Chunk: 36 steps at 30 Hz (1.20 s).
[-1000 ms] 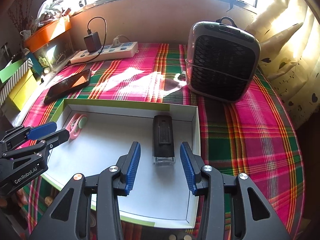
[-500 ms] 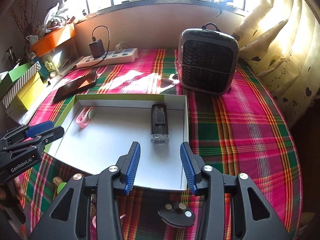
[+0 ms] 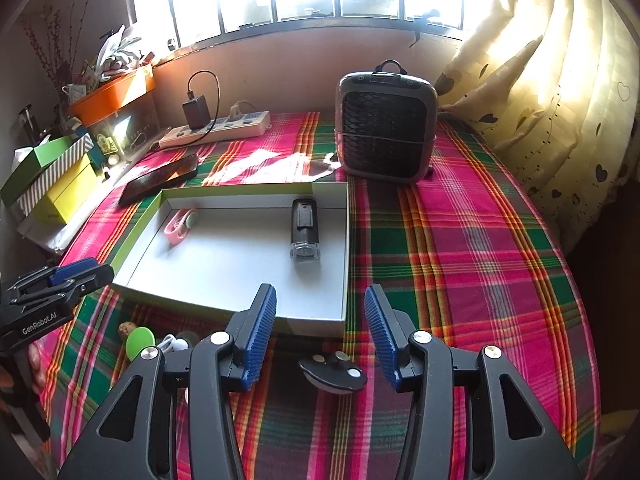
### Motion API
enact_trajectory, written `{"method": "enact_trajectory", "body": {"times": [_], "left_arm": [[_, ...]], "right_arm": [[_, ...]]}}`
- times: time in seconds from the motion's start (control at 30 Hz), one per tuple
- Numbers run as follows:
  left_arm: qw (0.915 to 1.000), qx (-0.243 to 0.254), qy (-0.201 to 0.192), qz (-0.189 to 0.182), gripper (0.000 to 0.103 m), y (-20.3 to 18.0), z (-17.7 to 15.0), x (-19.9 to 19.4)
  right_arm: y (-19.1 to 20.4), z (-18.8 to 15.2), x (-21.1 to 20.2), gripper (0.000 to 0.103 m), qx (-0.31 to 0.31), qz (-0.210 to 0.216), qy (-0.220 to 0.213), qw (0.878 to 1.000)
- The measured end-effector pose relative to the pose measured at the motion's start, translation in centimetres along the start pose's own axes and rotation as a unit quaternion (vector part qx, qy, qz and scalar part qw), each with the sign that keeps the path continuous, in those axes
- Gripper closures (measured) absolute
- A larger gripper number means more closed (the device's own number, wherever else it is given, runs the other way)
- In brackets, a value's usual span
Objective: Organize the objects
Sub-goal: 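Open right gripper to drop flashlight in box while left gripper releases pink clip, then grasp black round disc with right gripper while left gripper moves toward walnut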
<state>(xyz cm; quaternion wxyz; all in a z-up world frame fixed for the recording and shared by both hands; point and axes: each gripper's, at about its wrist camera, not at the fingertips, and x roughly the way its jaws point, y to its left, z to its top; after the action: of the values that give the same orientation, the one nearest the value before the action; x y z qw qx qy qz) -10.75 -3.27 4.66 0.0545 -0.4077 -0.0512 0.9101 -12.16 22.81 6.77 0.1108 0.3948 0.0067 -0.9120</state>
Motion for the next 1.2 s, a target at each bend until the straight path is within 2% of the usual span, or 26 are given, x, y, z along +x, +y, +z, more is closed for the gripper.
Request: {"method": "enact_trajectory", "body": {"times": [0.2, 0.7, 1.2], "left_arm": [[0.9998, -0.019, 0.009, -0.006, 0.065, 1.0, -1.5, -0.1], [0.9983, -0.024, 0.029, -0.045, 0.059, 1.1, -3.7, 0.2], [0.9966, -0.02, 0.042, -0.068, 0.058, 0.2, -4.0, 0.9]], "right_arm": [[-0.7, -1.4, -0.5, 0.055, 0.006, -0.006, 0.002, 1.0], [-0.4, -3.8, 0.5, 0.054, -0.006, 0.03, 0.02, 0.999], [-0.6, -4.3, 2.4, 0.052, -0.017, 0.016, 0.043, 0.999]]}}
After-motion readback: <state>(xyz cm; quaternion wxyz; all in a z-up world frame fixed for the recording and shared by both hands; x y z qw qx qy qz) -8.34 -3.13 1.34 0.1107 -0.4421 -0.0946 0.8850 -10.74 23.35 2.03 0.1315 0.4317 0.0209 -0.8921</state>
